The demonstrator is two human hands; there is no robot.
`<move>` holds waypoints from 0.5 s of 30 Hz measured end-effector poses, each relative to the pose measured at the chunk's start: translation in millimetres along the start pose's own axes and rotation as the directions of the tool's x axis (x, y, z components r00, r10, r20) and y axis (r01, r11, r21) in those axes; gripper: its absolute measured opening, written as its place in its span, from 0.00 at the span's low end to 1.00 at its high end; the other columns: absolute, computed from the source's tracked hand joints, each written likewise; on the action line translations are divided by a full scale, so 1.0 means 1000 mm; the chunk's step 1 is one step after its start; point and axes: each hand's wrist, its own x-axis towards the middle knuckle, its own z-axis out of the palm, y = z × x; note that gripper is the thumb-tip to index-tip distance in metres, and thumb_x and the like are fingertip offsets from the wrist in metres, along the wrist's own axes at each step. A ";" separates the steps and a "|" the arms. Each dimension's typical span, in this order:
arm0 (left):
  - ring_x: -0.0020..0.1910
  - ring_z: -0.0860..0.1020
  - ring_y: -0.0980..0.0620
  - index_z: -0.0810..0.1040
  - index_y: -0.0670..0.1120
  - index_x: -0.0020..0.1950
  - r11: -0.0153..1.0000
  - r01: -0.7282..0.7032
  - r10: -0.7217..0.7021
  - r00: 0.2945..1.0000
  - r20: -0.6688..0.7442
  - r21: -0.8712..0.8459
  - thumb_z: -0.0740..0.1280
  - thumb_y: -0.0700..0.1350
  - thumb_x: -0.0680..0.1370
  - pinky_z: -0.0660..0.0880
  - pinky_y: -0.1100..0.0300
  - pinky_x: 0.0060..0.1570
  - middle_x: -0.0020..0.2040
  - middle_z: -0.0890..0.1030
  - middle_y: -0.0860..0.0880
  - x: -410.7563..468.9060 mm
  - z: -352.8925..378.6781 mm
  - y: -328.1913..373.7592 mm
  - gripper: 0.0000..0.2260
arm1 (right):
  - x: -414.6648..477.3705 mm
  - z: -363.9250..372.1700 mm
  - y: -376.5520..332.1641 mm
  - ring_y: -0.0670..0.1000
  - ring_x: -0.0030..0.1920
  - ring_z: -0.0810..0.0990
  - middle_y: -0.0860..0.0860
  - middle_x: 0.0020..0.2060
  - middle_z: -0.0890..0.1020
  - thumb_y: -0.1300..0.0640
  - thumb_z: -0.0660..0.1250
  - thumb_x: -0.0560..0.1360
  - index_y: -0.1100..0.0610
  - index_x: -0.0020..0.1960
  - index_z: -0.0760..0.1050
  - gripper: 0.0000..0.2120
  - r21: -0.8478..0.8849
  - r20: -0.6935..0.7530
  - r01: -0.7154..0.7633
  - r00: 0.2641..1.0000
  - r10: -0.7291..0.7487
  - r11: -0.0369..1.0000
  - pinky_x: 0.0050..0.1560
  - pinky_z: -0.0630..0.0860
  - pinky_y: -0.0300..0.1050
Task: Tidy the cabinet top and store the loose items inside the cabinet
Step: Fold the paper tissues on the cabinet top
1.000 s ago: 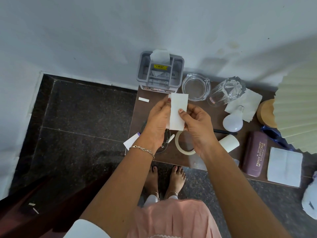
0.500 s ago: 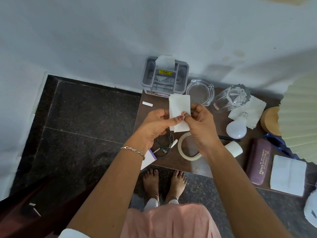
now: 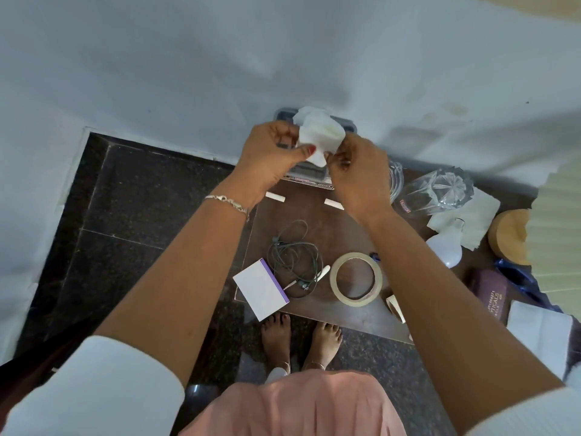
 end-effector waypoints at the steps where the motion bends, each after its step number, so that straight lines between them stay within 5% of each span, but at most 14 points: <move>1: 0.50 0.83 0.48 0.80 0.49 0.45 1.000 -0.005 0.005 1.000 -0.013 0.011 0.76 0.39 0.70 0.78 0.49 0.57 0.48 0.84 0.45 0.005 -0.001 0.001 0.09 | 0.007 0.002 -0.001 0.54 0.44 0.79 0.54 0.44 0.83 0.62 0.66 0.74 0.60 0.52 0.79 0.08 -0.026 -0.004 0.018 1.000 -0.018 0.999 0.44 0.73 0.45; 8: 0.46 0.84 0.45 0.78 0.49 0.44 0.997 0.061 -0.060 0.997 -0.038 0.039 0.75 0.37 0.70 0.80 0.49 0.53 0.47 0.84 0.40 0.028 0.000 -0.007 0.10 | 0.029 0.015 -0.002 0.60 0.52 0.77 0.57 0.50 0.80 0.63 0.62 0.76 0.61 0.51 0.76 0.07 -0.193 0.081 0.097 0.993 -0.083 0.976 0.46 0.71 0.49; 15: 0.49 0.82 0.48 0.79 0.47 0.51 0.993 0.006 0.002 0.998 -0.068 0.115 0.75 0.37 0.68 0.79 0.50 0.55 0.47 0.83 0.46 0.030 0.001 -0.009 0.14 | 0.027 0.016 -0.001 0.58 0.54 0.76 0.53 0.52 0.81 0.59 0.64 0.76 0.55 0.55 0.77 0.09 -0.337 0.071 0.102 0.994 -0.083 0.936 0.48 0.70 0.50</move>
